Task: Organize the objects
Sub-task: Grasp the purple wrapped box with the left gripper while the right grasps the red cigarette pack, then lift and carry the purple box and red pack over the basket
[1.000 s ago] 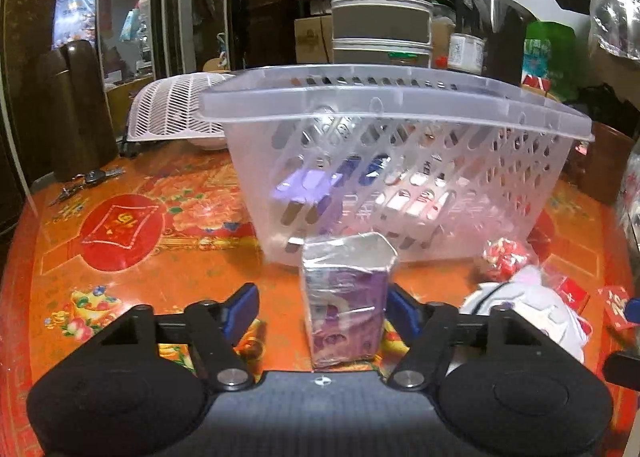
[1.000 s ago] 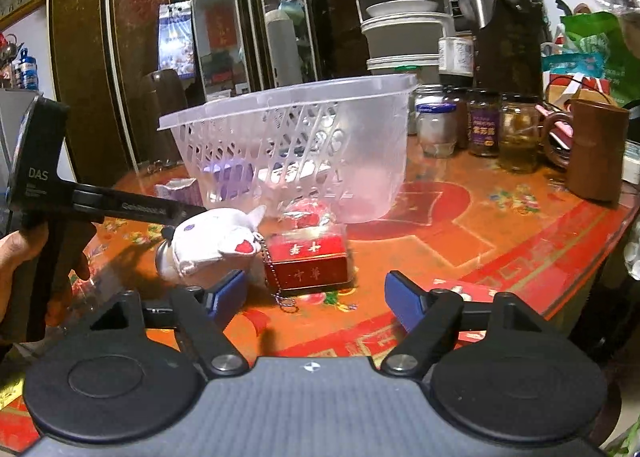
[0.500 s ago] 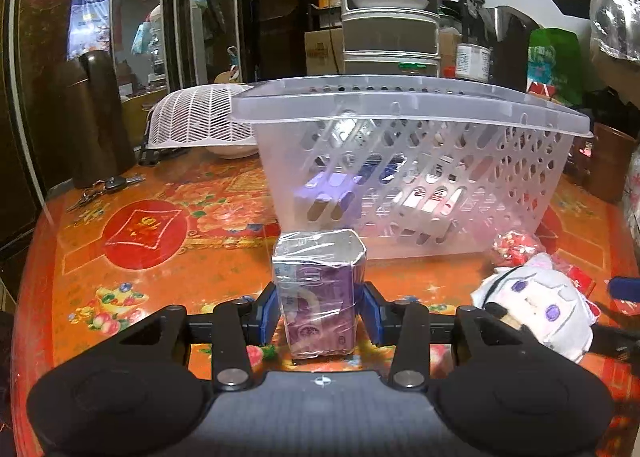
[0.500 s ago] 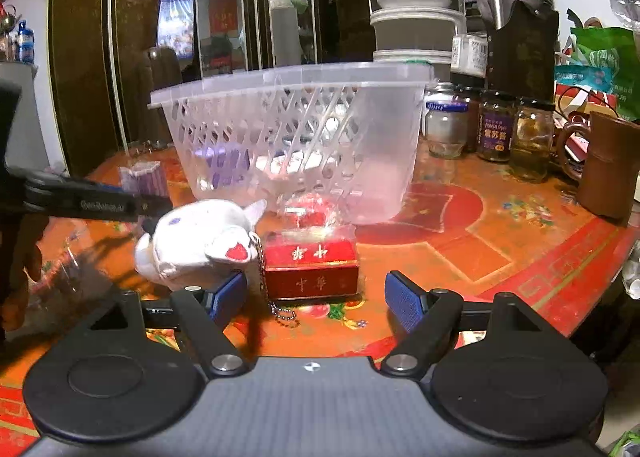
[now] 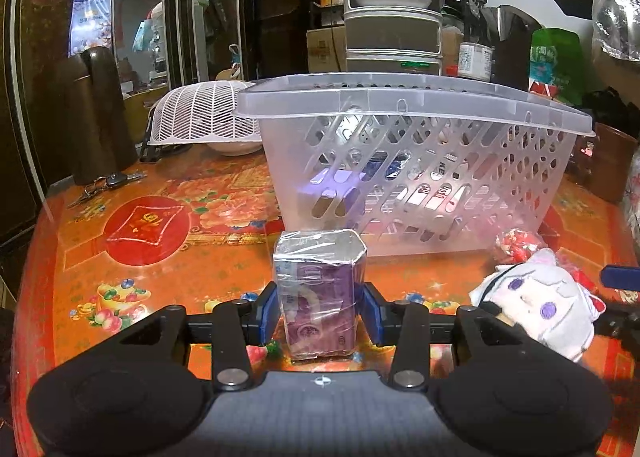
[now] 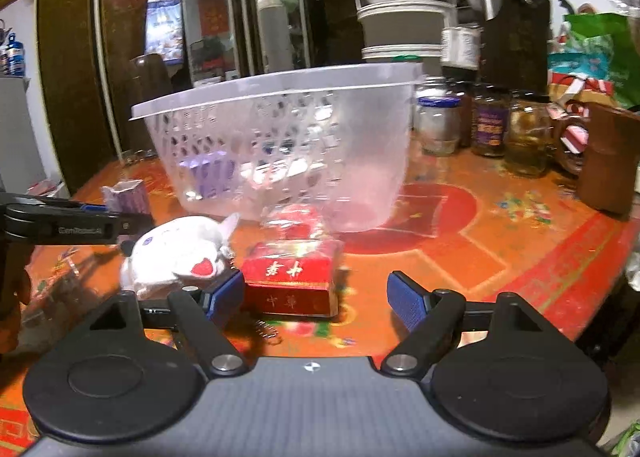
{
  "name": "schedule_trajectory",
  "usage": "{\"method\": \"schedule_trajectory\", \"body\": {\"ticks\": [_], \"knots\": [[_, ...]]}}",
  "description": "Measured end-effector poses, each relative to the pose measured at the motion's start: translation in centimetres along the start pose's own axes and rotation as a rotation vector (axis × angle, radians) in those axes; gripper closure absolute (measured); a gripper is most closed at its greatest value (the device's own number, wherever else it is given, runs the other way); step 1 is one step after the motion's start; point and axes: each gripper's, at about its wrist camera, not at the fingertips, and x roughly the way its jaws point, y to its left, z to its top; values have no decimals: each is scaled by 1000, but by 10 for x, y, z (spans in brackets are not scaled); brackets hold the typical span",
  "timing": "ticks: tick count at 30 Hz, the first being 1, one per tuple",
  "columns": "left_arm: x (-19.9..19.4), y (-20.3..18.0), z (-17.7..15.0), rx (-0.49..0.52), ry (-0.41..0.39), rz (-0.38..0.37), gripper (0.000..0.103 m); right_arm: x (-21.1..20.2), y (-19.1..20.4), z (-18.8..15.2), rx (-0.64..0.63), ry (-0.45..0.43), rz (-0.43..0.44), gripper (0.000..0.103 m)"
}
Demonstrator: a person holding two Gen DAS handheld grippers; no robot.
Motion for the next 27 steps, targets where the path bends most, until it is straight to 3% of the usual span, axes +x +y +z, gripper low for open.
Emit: {"method": "schedule_trajectory", "body": {"ticks": [10,14,27], "knots": [[1,0,-2,5,7,0,56,13,14,-1,-21,30,-19,23],[2,1,-3,8,15,-1,56,10,13,-3,-19,29,-32,40],[4,6,-5,-10,28,-4,56,-24,-9,-20,22,-2,-14,38]]}}
